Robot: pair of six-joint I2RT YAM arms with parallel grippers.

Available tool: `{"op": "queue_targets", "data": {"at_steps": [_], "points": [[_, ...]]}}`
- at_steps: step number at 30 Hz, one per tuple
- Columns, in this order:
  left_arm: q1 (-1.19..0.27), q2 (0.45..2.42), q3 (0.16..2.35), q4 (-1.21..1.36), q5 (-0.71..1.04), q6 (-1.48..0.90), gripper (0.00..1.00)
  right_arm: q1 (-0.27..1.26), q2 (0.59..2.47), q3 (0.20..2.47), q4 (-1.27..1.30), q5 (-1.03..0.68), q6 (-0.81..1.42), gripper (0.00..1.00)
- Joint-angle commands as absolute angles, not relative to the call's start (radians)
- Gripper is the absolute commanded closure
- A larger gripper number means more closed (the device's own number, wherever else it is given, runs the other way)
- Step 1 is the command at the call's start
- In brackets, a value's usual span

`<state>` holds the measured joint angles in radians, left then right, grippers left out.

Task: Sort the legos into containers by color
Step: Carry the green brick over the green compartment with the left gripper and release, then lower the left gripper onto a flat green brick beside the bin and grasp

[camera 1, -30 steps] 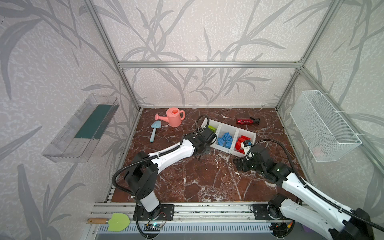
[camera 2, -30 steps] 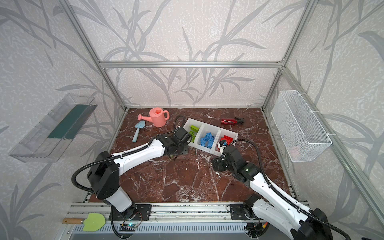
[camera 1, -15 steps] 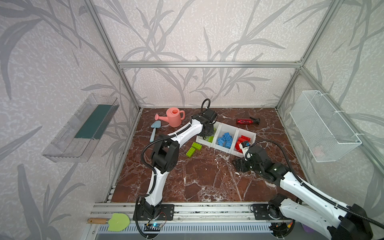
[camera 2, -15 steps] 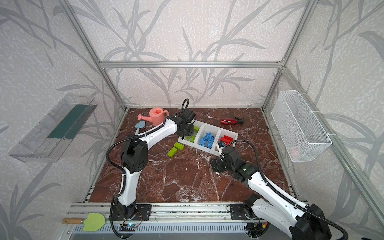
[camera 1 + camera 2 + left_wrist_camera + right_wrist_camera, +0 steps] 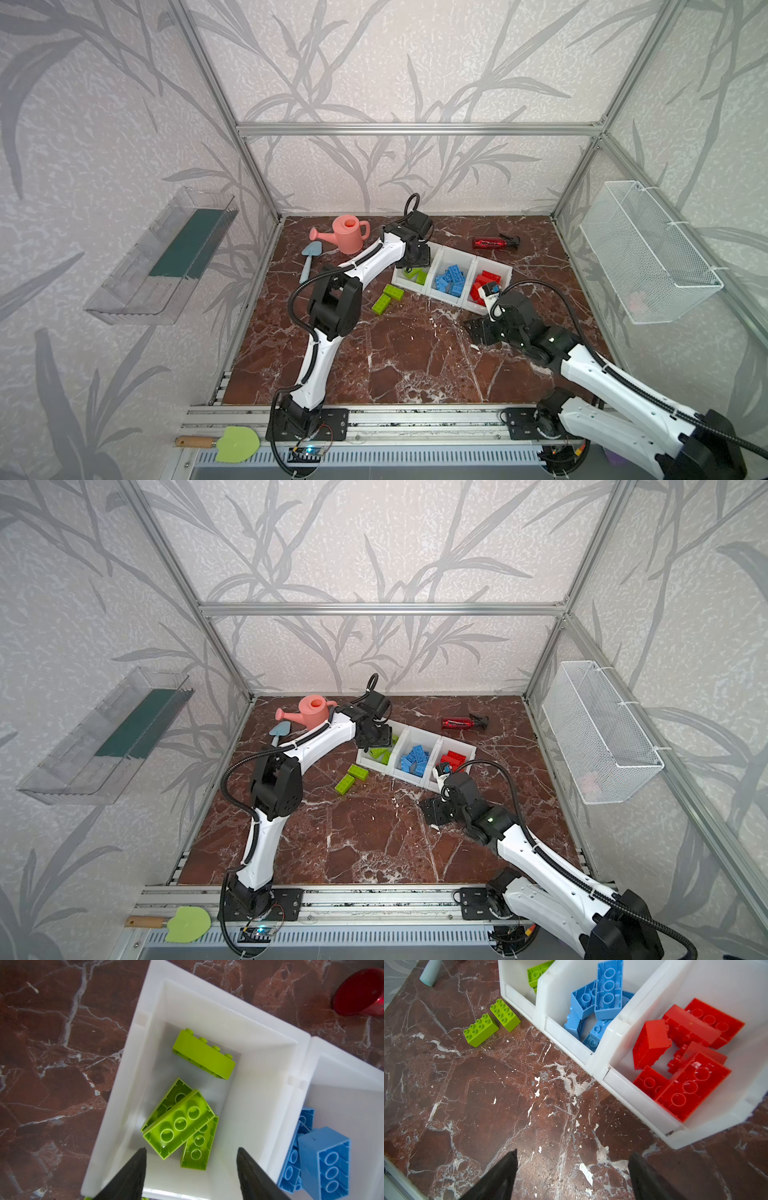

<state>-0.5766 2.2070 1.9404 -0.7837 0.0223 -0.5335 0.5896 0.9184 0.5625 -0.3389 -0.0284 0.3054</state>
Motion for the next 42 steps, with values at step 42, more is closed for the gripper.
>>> {"op": "queue_targets", "data": {"at_steps": [42], "points": [[-0.516,1.745,1.026,-0.379,-0.124,-0.526,0.25,0.711,1.041,0.682,-0.359,-0.026,0.303,0.18]]}}
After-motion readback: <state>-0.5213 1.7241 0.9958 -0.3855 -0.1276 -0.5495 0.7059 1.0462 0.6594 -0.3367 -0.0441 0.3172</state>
